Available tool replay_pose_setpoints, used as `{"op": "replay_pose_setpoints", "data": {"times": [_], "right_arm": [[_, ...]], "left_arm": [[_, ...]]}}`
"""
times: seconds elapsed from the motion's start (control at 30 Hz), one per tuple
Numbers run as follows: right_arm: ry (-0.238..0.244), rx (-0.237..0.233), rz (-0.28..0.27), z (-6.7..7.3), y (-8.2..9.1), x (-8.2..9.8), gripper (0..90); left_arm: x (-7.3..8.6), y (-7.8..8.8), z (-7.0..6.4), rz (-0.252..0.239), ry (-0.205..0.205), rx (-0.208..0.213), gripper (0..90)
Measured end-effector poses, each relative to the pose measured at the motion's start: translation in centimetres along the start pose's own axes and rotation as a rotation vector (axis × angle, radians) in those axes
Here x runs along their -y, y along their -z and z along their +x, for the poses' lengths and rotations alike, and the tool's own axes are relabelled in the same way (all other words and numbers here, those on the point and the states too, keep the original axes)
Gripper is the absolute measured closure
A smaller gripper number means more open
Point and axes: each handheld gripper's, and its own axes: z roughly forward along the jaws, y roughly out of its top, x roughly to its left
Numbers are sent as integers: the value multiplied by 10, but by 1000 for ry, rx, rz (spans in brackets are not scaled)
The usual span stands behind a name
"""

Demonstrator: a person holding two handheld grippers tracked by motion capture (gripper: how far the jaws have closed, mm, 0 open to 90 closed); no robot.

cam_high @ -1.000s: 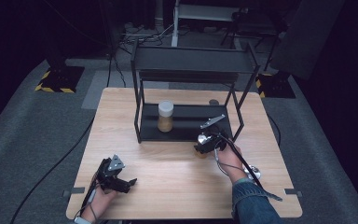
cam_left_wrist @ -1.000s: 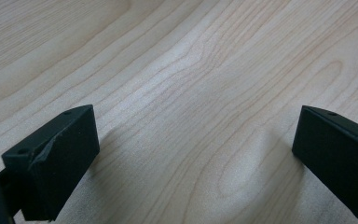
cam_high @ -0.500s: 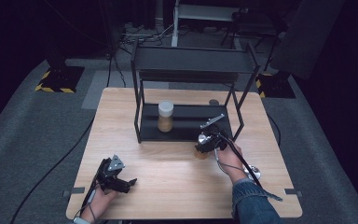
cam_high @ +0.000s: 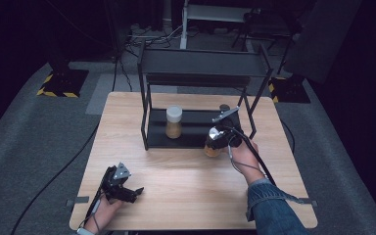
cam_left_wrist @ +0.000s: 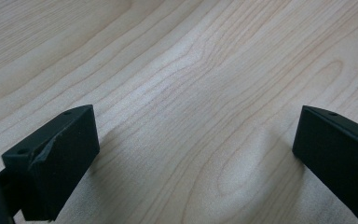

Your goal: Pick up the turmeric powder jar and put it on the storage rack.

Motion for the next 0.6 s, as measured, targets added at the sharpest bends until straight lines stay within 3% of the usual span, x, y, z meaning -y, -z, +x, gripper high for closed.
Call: {"op": "replay_pose_setpoints", "data": {"times": [0.37,0.6], "right_arm": [[6,0,-24,-5,4,-41,306],[-14,28,-38,-7,-14,-52,306]], "left_arm": [[-1,-1,-1,0,6,-6,0],[-1,-1,-1,-1,8,-7,0]]}}
